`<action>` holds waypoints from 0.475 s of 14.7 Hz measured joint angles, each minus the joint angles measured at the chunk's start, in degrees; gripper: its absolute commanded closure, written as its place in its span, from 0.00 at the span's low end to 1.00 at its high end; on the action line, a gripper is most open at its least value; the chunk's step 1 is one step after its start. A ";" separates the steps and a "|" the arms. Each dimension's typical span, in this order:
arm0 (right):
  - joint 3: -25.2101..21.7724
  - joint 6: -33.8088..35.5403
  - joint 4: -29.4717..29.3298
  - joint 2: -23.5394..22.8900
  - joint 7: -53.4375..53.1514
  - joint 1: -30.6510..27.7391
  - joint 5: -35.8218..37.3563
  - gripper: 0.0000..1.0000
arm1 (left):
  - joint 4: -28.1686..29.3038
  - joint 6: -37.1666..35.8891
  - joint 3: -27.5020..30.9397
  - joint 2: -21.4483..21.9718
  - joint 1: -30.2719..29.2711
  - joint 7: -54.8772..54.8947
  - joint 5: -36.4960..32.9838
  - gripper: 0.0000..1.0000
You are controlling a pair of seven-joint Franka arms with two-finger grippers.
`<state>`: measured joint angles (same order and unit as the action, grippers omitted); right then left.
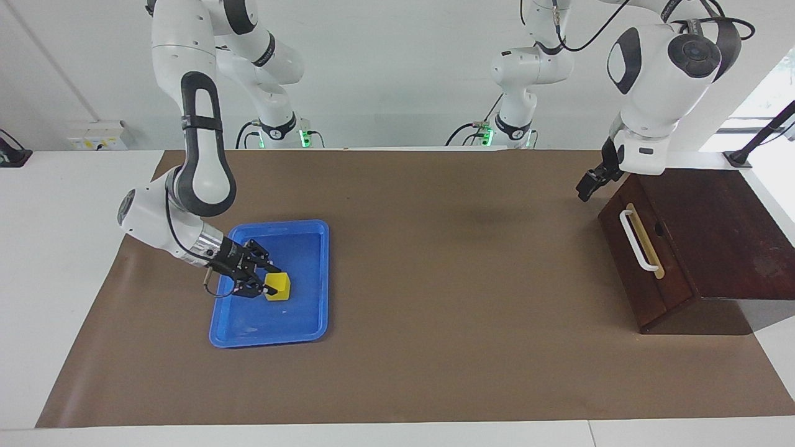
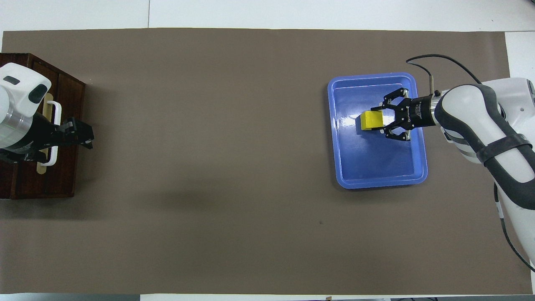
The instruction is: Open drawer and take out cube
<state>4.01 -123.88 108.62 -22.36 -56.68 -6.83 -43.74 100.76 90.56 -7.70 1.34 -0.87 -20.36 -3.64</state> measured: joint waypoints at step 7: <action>0.00 0.26 -0.49 -0.08 0.00 0.72 1.14 0.00 | -0.04 -0.92 0.77 -0.62 1.98 4.40 0.41 0.00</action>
<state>4.00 -123.62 108.13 -22.43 -56.68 -6.11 -42.60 100.72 89.64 -6.92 0.72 1.11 -15.96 -3.23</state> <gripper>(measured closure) 0.000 0.000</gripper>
